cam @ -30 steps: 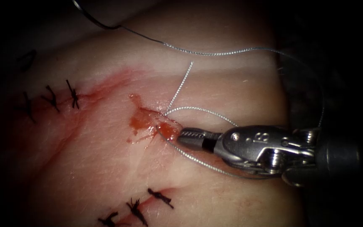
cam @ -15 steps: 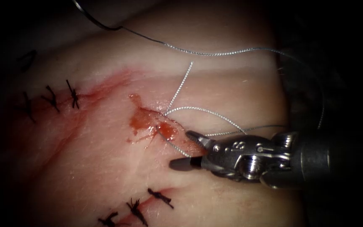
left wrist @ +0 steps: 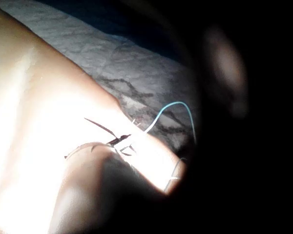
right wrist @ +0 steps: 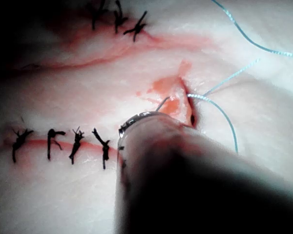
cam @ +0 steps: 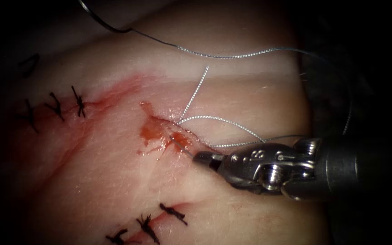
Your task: Wound Closure
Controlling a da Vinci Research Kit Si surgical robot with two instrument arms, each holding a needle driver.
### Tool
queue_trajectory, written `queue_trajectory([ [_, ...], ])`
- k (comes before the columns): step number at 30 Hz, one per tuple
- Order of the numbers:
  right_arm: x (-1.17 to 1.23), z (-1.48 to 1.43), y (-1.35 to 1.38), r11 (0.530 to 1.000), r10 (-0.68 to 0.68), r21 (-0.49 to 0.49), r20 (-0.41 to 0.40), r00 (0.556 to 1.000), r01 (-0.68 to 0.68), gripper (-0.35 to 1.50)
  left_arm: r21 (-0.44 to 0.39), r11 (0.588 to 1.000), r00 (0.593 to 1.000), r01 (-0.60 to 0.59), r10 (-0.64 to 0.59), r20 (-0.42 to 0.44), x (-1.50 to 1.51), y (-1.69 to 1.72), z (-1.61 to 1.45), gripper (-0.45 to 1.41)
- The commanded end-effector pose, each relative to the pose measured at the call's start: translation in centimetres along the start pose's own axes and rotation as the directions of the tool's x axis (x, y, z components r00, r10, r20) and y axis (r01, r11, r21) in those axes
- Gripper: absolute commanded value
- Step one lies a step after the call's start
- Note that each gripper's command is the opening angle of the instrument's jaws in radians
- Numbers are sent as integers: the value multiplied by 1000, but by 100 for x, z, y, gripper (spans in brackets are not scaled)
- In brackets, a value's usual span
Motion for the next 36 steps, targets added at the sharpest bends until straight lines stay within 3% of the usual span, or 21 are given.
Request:
queue_trajectory([
  [1, -8, -4, 3, 1000, -8, -29, 37, 999, 9, -35, -1, 1000, 1000, 0, 0, 0, 1, -5, 5, -45],
  [3, -27, -19, 17, 999, -32, -36, 115, 993, 36, -35, -1, 1000, 1000, 0, 0, 1, 1, -4, 4, -45],
  [5, -74, -55, 50, 999, 39, -44, 186, 982, -31, -35, -2, 1000, 1000, 3, -3, 2, 2, -2, 3, -45],
  [9, -124, -96, 91, 994, 94, -78, 293, 951, -75, -35, -2, 1000, 1000, 3, -3, 2, 2, -2, 3, -45],
  [11, -170, -134, 133, 986, 143, -134, 389, 910, -98, -35, -2, 1000, 1000, 3, -3, 3, 2, -2, 3, -45],
  [13, -180, -141, 143, 984, 154, -146, 405, 901, -103, -35, -2, 1000, 1000, 3, -3, 3, 2, -2, 3, -45],
  [16, -246, -187, 191, 970, 207, -212, 473, 856, -117, -35, -4, 1000, 1000, 6, -6, 5, 5, -1, 0, -45],
  [20, -258, -199, 200, 963, 232, -239, 489, 841, -126, -35, -3, 1000, 1000, 2, -2, 4, 7, 0, -2, -45],
  [21, -255, -198, 199, 962, 235, -242, 492, 839, -128, -35, -1, 1000, 1000, -3, 3, 2, 8, 1, -3, -45],
  [22, -250, -195, 198, 961, 240, -238, 481, 843, -137, -18, -1, 1000, 1000, -2, 2, 1, 8, 1, -3, -45],
  [23, -237, -192, 194, 965, 237, -213, 457, 858, -153, 59, 0, 1000, 1000, -3, 3, 0, 8, 1, -3, -45],
  [24, -225, -189, 191, 974, 204, -181, 434, 877, -137, 89, 0, 1000, 1000, -3, 3, 0, 8, 1, -2, -45],
  [27, -161, -168, 164, 995, 84, -78, 340, 937, -61, 98, 1, 1000, 1000, -4, 4, -2, 7, 0, -1, -45],
  [28, -118, -142, 137, 998, 56, -51, 269, 961, -44, 81, 2, 1000, 1000, -5, 5, -3, 6, 0, 0, -45],
  [29, -118, -142, 137, 998, 56, -51, 269, 961, -44, 81, 2, 1000, 1000, -5, 5, -3, 6, 0, 0, -45],
  [31, -93, -118, 118, 998, 46, -44, 209, 977, -37, 93, 3, 1000, 1000, -5, 5, -4, 6, 0, 1, -45],
  [34, -48, -63, 78, 994, 103, -43, 66, 993, -100, 89, 3, 1000, 1000, -5, 5, -4, 6, 0, 1, -45],
  [36, -29, -33, 59, 993, 122, -3, 20, 992, -122, 74, 3, 1000, 1000, -5, 5, -5, 6, 0, 1, -45],
])
